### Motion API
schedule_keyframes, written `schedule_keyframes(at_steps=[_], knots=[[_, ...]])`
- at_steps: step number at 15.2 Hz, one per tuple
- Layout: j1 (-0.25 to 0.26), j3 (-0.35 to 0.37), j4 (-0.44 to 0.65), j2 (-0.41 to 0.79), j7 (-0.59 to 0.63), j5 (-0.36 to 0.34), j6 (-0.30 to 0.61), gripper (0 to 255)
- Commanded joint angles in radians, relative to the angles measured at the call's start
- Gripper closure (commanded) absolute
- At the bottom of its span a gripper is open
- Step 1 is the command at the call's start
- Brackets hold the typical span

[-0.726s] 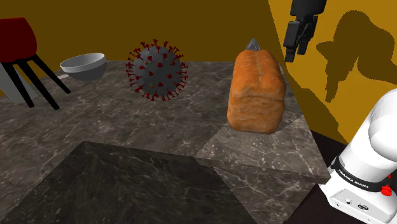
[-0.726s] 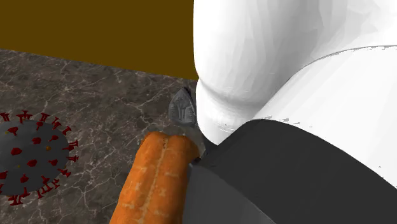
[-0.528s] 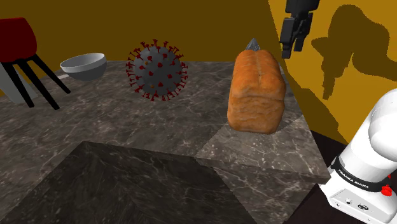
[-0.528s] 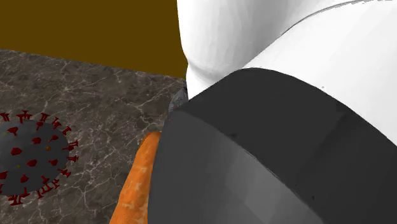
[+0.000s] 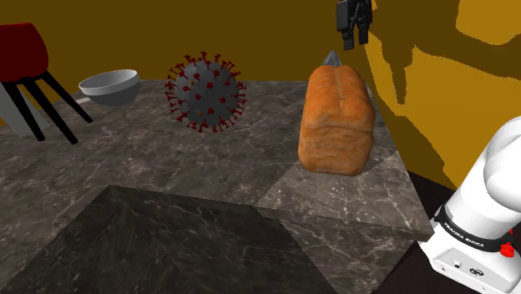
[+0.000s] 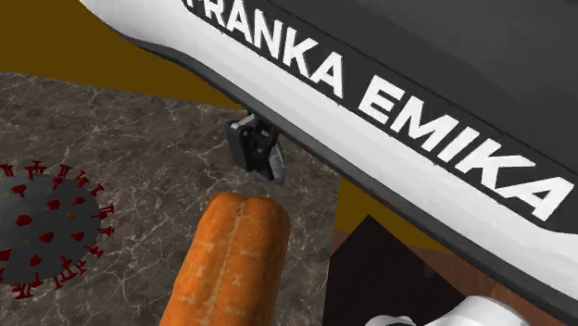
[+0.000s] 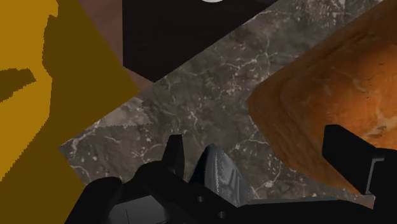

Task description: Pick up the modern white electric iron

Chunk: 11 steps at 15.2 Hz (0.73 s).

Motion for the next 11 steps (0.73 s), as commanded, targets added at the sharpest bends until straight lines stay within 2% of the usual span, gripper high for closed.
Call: schedule_keyframes(at_steps=[1,4,5,11], knots=[[-0.001,-0.012,0.141,0.122,-0.033,-0.005,-0.070,0],[-0.008,-0.026,0.392,0.322,-0.084,-0.010,-0.192,0],[-0.009,-0.025,0.397,0.325,-0.085,-0.010,-0.194,0],[-0.008,-0.024,0.271,0.292,-0.083,-0.012,-0.102,0]])
